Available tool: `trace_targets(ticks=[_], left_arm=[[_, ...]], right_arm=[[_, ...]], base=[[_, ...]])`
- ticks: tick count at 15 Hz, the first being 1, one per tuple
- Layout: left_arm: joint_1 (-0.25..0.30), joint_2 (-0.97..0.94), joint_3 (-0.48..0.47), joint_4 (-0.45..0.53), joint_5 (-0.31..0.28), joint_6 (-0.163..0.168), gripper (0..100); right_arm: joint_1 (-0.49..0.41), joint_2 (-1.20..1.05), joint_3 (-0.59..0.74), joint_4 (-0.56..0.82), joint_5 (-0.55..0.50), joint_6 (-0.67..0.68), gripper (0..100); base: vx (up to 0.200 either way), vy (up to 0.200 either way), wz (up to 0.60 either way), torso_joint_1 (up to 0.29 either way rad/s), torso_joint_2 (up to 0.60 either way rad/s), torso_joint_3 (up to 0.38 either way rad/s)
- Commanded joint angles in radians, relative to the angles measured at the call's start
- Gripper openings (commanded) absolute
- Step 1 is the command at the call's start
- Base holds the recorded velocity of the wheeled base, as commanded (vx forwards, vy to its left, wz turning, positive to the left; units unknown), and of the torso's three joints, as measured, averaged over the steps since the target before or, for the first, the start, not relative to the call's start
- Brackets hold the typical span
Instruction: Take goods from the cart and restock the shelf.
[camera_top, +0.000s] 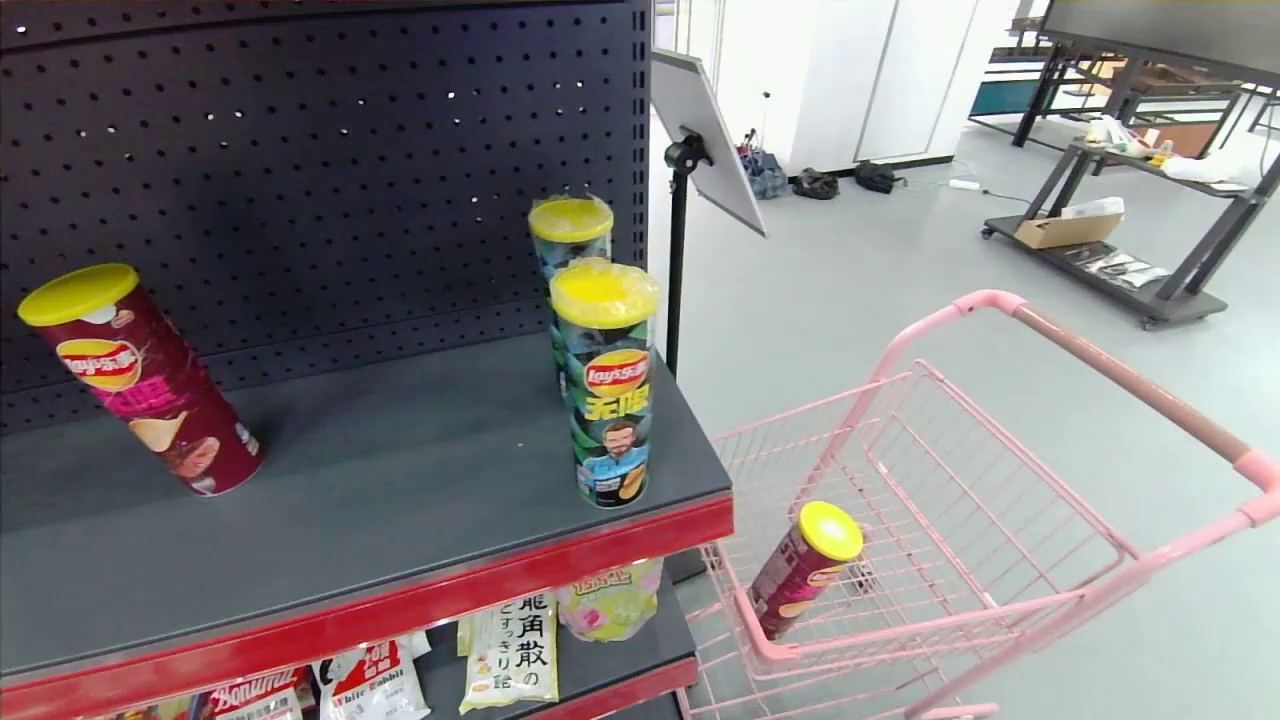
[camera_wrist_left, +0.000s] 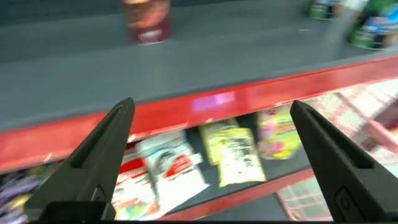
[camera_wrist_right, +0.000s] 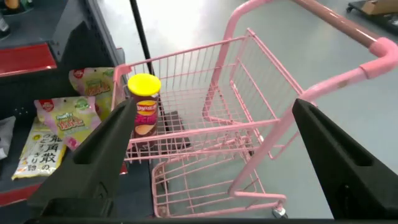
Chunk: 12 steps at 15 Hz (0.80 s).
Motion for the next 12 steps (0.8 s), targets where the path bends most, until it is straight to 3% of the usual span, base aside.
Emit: trace_targets(ticks=[1,4,12], left_arm=[[0.000,0.001,0.001,0.000,0.001,0.000,100],[0.000,0.001,0.001,0.000,0.001,0.000,100],[0.000,0.001,-0.001,0.000,0.001,0.000,100]], right_arm=[[0.001,0.002,0.000,-0.001,0.001,-0.001,100],[0.001,0.002,0.000,-0.001,0.001,-0.001,100],[0.001,0.002,0.000,-0.001,0.001,0.001,100]], base=[[0.000,0.000,0.00,0.000,0.00,0.000],[0.000,0.000,0.00,-0.019,0.03,0.027],[0.000,0.000,0.00,-0.137,0.35,0.211]])
